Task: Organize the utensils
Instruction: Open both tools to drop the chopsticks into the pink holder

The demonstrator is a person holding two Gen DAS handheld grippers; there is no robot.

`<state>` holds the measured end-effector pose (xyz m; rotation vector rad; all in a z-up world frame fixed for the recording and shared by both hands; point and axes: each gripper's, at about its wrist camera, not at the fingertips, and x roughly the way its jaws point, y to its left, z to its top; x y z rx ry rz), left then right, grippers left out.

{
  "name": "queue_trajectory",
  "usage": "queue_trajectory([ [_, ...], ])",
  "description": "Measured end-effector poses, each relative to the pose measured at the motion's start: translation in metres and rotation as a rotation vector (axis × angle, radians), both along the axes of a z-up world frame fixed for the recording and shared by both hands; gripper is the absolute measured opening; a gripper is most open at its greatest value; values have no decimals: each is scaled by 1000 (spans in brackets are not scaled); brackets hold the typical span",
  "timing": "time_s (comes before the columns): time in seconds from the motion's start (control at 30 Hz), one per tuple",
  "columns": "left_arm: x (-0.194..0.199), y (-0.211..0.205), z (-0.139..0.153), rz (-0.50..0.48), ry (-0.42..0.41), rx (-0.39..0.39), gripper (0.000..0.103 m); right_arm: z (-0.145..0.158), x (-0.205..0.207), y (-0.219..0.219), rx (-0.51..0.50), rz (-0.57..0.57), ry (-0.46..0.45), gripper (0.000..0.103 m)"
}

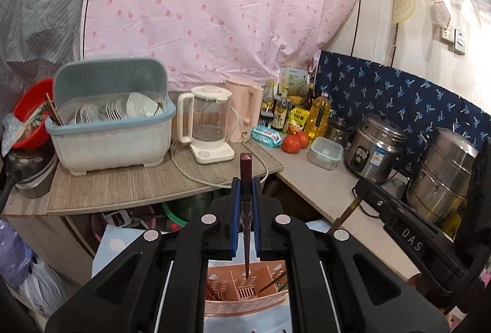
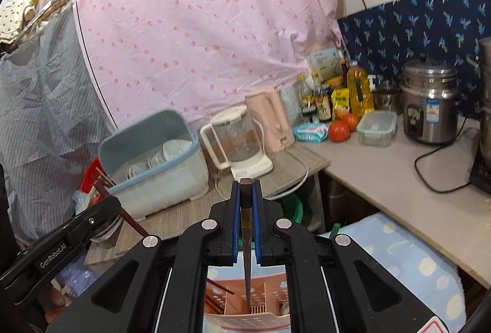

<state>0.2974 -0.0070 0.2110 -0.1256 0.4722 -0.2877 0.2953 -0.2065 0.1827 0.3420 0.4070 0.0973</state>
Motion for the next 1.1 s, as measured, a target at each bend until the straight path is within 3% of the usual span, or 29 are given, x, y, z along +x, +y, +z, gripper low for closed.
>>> queue_trajectory([
  [0.17, 11, -2, -26, -4, 51, 8, 7, -31, 13, 5, 2, 21, 68, 7],
  [0.37, 15, -1, -42, 9, 88, 5, 7, -45, 13, 7, -4, 24, 97, 11],
  [0.43, 14, 1, -44, 28, 95, 3, 20, -45, 9, 6, -12, 7, 91, 29],
  [0.5, 12, 2, -45, 37, 97, 4, 31, -44, 3, 4, -9, -3, 81, 34],
  [1.1, -37, 0, -39, 10, 92, 23, 32, -41, -63, 17, -35, 32, 77, 34],
])
